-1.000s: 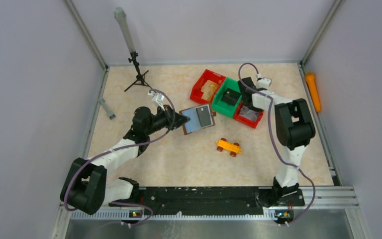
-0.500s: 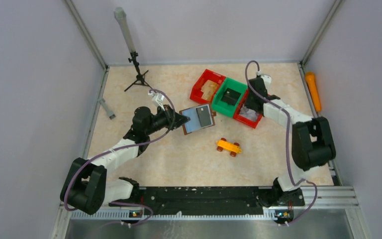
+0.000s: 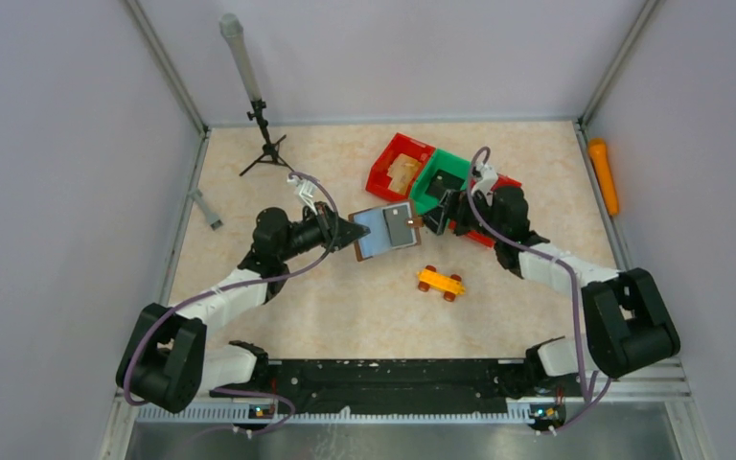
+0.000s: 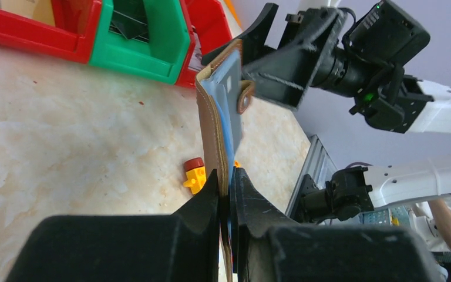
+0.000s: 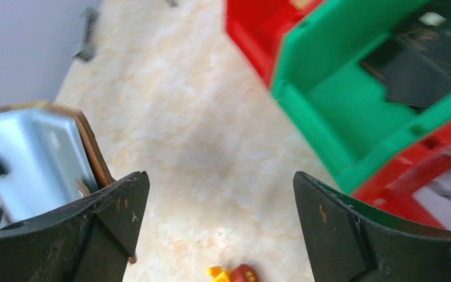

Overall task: Take the credit cards out of the card holder
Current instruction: Remove the credit card from the card holder.

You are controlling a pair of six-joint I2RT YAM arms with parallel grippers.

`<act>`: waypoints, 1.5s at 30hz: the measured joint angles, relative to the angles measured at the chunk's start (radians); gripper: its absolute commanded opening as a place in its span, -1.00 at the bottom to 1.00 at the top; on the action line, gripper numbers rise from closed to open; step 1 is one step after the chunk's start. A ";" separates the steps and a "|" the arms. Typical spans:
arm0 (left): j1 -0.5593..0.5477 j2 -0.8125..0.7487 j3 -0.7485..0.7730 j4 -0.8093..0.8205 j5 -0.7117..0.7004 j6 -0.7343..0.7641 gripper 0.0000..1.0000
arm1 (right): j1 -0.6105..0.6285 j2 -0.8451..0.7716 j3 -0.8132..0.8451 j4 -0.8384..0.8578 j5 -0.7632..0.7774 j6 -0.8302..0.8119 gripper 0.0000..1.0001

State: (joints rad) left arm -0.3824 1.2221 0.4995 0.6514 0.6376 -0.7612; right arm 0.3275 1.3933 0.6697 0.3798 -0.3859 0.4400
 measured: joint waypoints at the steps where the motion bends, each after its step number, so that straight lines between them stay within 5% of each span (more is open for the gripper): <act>1: 0.000 0.000 -0.001 0.008 0.005 -0.003 -0.89 | 0.008 -0.011 -0.025 0.032 -0.027 0.007 0.91; 13: -0.005 0.050 -0.003 0.109 0.075 -0.051 -0.89 | 0.051 -0.042 -0.261 0.660 -0.250 0.179 0.94; 24: -0.005 0.049 -0.003 0.043 0.027 -0.017 -0.90 | 0.049 -0.269 -0.375 0.664 -0.034 0.127 0.97; 33: -0.005 0.049 -0.003 0.068 0.047 -0.026 -0.89 | 0.050 -0.120 -0.366 0.736 -0.144 0.142 0.97; 45: -0.005 0.049 -0.006 0.114 0.065 -0.048 -0.89 | 0.052 0.069 -0.274 0.831 -0.317 0.238 0.39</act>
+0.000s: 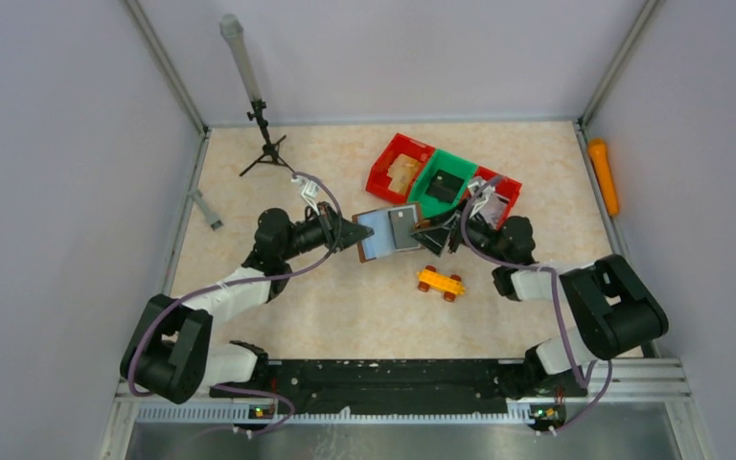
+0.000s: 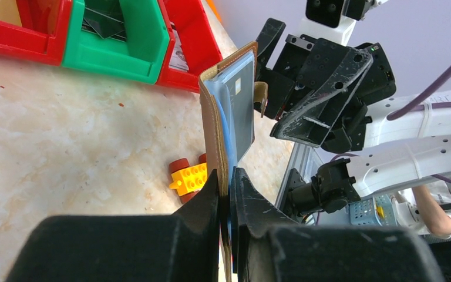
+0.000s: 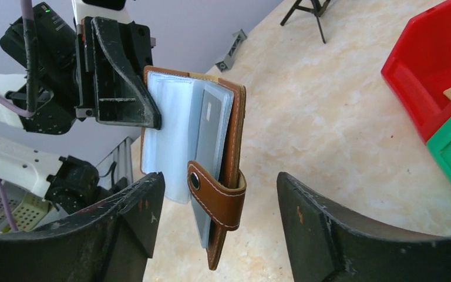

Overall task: Take the credit cards out of the card holder
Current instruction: Remove the credit card from the card holder.

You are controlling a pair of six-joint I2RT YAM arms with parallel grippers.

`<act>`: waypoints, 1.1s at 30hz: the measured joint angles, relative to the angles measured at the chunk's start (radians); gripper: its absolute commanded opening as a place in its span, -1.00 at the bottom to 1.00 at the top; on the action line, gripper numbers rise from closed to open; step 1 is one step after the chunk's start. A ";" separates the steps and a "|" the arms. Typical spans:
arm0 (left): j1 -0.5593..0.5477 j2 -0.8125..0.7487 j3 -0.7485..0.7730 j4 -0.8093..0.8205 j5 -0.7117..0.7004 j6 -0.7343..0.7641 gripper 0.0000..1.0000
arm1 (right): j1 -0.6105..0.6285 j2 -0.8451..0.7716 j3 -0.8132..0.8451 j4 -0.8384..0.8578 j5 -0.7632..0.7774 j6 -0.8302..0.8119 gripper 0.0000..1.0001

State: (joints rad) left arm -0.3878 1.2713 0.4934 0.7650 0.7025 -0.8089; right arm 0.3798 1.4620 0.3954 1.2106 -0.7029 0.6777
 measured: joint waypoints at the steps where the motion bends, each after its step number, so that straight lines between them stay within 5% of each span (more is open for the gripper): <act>1: 0.000 0.000 -0.001 0.000 0.000 0.000 -0.89 | 0.000 0.010 0.006 0.002 -0.008 0.008 0.35; 10: 0.000 -0.005 -0.005 -0.002 -0.001 0.001 -0.77 | 0.003 0.040 0.033 -0.009 -0.034 0.022 -0.38; 13: 0.000 -0.014 -0.006 -0.003 -0.005 0.007 -0.59 | 0.004 0.040 0.035 -0.029 -0.034 0.022 -0.61; 18: -0.001 -0.046 -0.004 -0.085 -0.073 0.051 0.03 | 0.004 0.040 0.045 -0.059 -0.030 0.014 -0.67; 20: -0.002 -0.058 0.005 -0.156 -0.123 0.079 0.11 | 0.004 0.040 0.045 -0.085 -0.020 0.003 -0.76; 24: -0.005 -0.063 0.056 -0.306 -0.220 0.121 0.13 | 0.004 0.035 0.050 -0.182 0.029 -0.033 -0.80; 33: -0.048 -0.063 0.072 -0.362 -0.229 0.170 -0.21 | 0.005 0.018 0.065 -0.330 0.124 -0.085 -0.81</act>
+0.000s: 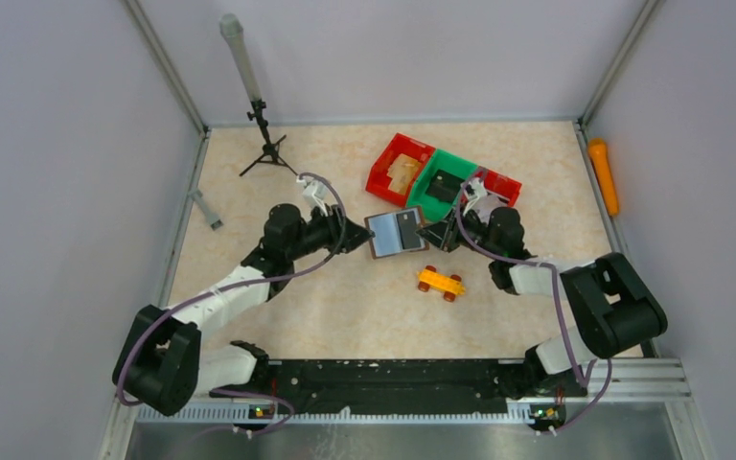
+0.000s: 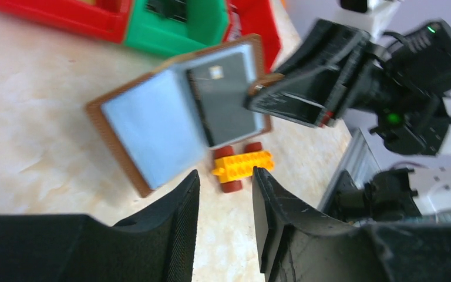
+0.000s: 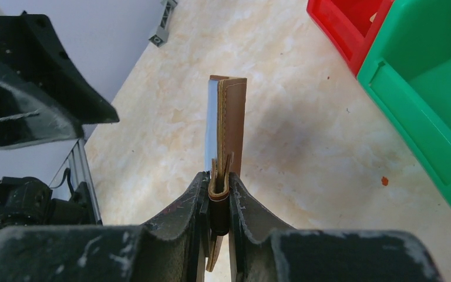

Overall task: Take the credit cards out of the card holder
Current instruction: Remove the credit card from the card holder.

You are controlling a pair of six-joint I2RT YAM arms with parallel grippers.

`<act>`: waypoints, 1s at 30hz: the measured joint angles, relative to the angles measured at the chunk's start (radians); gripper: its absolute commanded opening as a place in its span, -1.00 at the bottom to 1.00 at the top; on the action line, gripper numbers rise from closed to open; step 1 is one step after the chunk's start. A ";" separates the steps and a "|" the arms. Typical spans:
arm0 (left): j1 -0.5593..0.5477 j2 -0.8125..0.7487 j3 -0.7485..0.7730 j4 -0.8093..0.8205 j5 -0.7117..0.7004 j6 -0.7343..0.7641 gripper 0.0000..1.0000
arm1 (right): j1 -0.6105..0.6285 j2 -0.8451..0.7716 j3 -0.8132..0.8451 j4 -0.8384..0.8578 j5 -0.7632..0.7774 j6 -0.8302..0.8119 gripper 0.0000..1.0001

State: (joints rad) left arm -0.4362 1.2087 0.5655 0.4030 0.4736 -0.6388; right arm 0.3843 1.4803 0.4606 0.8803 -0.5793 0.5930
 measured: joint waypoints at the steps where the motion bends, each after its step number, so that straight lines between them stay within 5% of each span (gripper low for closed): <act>1: -0.016 0.000 0.000 0.014 0.018 0.007 -0.24 | 0.000 0.000 0.000 -0.003 0.002 0.000 -0.81; 15: -0.114 0.201 0.136 -0.026 0.079 0.057 -0.53 | 0.000 0.054 0.000 0.199 -0.112 0.106 -0.91; 30: -0.085 0.178 0.097 -0.005 0.065 0.030 -0.37 | 0.000 0.110 0.000 0.384 -0.196 0.238 -1.00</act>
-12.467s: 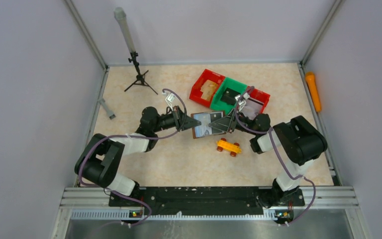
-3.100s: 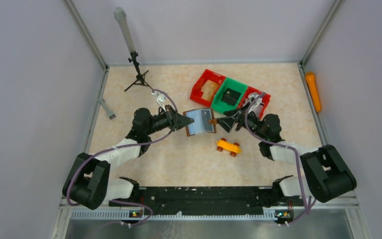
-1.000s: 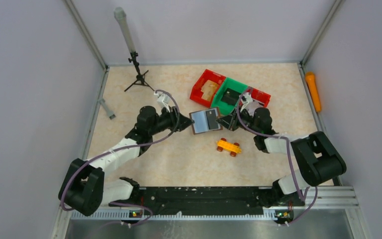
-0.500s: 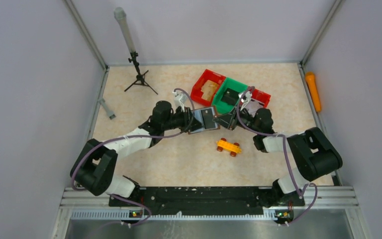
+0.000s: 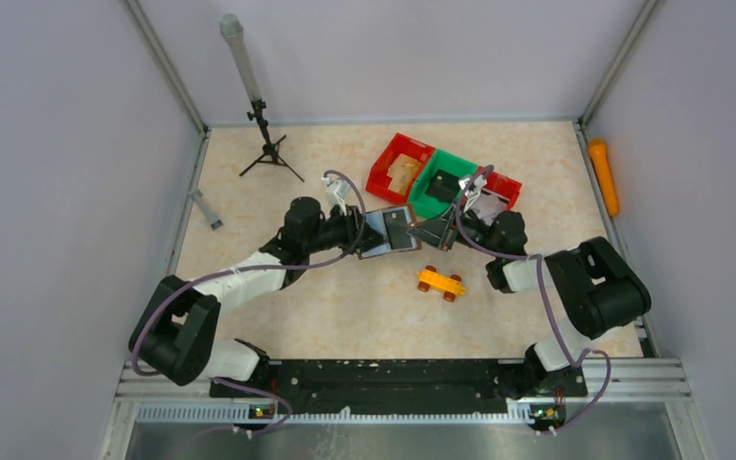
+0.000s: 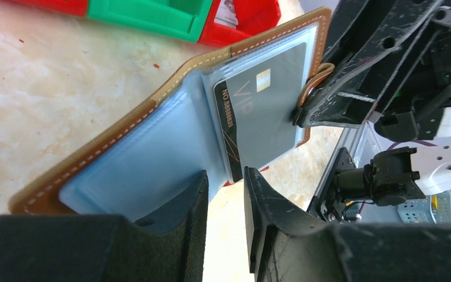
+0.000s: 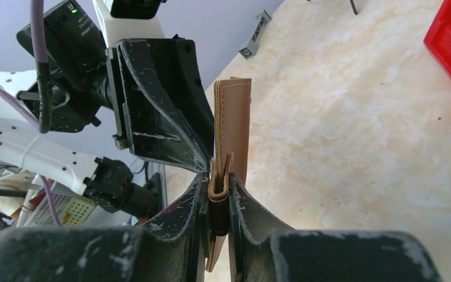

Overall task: Take the credit cards out of the card holder
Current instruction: Remove the credit card from the card holder.

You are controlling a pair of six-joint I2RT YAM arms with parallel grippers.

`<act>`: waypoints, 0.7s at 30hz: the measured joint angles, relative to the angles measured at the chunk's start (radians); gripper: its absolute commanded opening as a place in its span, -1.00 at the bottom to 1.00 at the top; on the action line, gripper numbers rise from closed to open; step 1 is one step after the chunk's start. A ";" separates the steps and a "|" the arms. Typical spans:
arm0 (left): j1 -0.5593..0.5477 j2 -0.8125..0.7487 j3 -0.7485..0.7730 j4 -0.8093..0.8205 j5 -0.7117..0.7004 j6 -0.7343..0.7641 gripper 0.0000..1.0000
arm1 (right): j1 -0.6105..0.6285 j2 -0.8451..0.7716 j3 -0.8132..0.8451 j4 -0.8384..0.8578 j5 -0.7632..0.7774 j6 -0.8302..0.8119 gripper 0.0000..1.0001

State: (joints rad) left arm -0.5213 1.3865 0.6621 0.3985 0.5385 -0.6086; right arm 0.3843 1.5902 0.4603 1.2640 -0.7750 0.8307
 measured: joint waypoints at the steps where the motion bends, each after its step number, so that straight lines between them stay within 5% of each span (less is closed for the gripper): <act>1: 0.004 -0.010 -0.009 0.013 0.005 -0.004 -0.37 | 0.000 0.007 0.000 0.011 -0.006 0.009 -1.00; 21: 0.042 -0.031 -0.074 0.213 0.106 -0.091 -0.47 | 0.000 0.112 0.008 0.210 -0.092 0.215 -1.00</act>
State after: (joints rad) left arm -0.4789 1.3560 0.5880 0.6113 0.6445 -0.6998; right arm 0.3843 1.7023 0.4679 1.4742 -0.8665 1.0454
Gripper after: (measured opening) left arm 0.310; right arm 0.139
